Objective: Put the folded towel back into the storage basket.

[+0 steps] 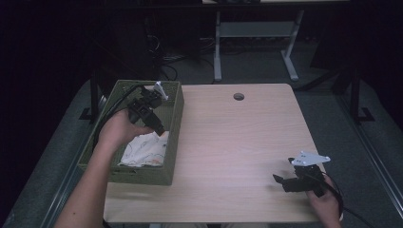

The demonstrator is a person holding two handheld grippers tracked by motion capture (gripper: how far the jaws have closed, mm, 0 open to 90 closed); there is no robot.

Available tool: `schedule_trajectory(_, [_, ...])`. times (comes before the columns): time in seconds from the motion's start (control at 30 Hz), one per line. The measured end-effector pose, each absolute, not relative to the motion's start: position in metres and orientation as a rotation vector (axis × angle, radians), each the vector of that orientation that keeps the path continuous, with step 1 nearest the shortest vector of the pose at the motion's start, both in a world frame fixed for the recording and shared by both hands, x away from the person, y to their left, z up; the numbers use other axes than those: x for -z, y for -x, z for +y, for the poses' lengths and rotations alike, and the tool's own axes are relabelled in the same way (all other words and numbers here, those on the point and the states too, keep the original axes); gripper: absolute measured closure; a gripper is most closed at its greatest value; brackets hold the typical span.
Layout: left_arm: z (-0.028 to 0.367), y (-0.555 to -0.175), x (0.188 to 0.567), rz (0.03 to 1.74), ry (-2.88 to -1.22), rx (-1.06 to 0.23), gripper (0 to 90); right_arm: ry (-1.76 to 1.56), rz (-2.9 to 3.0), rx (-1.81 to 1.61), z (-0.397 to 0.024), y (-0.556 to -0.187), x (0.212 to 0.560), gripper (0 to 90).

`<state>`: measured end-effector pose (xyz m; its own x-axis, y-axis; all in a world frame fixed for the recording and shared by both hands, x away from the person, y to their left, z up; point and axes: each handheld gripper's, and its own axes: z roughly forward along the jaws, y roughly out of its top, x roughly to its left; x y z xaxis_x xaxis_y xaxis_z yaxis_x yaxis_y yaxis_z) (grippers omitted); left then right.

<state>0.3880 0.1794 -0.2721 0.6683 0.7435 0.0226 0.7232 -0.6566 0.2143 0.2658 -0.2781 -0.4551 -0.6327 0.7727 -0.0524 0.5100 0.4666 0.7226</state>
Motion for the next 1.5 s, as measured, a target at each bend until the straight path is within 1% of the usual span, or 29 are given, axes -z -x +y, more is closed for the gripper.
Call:
schedule_trajectory(0.23, [0.174,-0.386,0.269,1.18,-2.691,-0.173,43.6,-1.08,2.346,-0.97,-0.278,-0.266,0.455,13.8])
schedule_trajectory(0.7, [0.152,-0.378,0.267,1.111,-2.721,-0.17,42.0,-1.084,2.342,-0.971,-0.278,-0.266,0.455,13.8])
schedule_trajectory(1.5, [0.111,-0.368,0.276,0.987,-2.777,-0.153,39.5,-1.091,2.338,-0.97,-0.279,-0.266,0.454,13.8])
